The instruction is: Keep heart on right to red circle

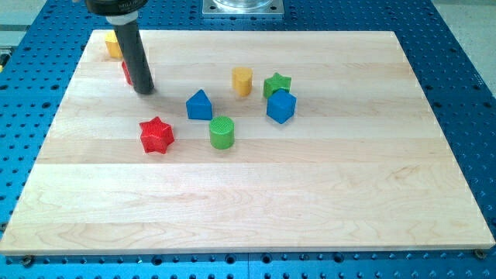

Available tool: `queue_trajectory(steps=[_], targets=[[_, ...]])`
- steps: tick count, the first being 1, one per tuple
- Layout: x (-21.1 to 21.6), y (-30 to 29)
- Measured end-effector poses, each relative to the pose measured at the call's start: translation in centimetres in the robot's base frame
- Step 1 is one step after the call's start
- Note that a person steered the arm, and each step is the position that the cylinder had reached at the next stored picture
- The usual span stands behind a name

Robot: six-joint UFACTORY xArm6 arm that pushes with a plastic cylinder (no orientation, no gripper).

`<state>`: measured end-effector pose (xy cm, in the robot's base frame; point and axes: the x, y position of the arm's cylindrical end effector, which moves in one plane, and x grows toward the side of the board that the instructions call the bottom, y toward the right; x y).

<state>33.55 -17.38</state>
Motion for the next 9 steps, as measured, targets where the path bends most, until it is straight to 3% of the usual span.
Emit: queue_trajectory(steps=[2,4,5,7,8,9], targets=[[-2.5,-2.2],[-4.4,19.1],[-2.8,24.8],[2.9,14.2],[4.9,12.3],[4.2,6.3]])
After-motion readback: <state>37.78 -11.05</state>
